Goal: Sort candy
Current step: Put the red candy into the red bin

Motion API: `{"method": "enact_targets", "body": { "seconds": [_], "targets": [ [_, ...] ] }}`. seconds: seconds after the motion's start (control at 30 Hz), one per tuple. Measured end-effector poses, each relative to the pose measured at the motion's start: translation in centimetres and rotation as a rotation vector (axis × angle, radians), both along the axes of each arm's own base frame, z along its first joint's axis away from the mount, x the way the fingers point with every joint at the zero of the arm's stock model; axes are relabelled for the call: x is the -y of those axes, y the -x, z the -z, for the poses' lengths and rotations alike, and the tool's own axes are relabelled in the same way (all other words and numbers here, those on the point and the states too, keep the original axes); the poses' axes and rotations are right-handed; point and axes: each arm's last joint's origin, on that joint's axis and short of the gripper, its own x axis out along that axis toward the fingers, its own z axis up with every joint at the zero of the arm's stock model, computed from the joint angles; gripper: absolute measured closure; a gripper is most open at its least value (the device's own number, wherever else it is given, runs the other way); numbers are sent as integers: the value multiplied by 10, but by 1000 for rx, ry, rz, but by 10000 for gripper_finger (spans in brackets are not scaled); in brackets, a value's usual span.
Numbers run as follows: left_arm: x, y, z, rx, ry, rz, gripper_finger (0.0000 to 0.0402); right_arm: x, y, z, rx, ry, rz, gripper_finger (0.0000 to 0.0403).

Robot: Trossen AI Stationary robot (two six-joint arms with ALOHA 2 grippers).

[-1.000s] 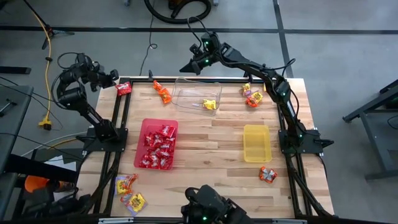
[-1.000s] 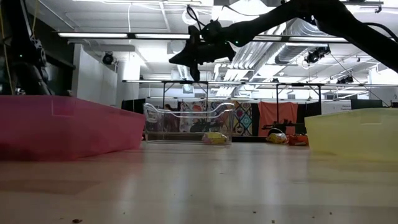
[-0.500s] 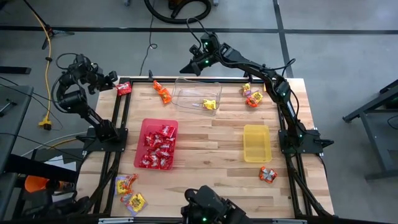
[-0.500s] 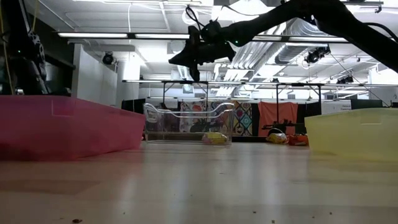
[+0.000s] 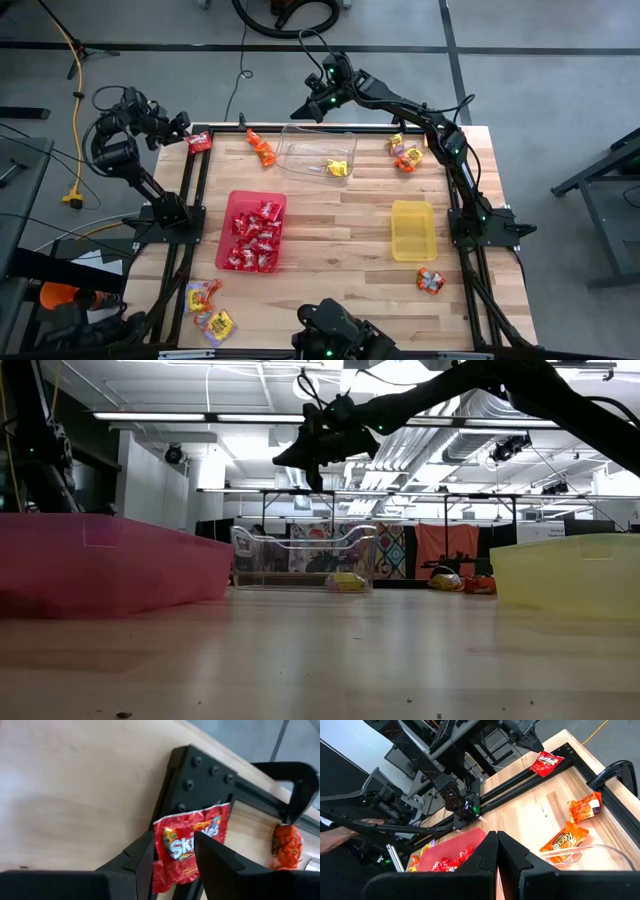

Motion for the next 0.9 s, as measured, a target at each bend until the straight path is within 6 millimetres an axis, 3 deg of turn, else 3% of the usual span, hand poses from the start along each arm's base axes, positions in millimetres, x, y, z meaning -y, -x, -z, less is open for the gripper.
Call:
{"method": "enact_targets", "body": {
  "seconds": [0.17,0.6,0.7,0.9],
  "targets": [
    [-4,1,15,43,35,3,272,0,0,1,-6,-4,0,403],
    [-7,0,16,81,-7,28,278,0,1,1,-10,-2,-3,403],
    [-5,0,17,12,34,31,301,0,1,1,-7,6,-6,403],
    [-5,-2,18,-83,82,36,393,0,1,1,-7,8,-6,403]
  ]
}}
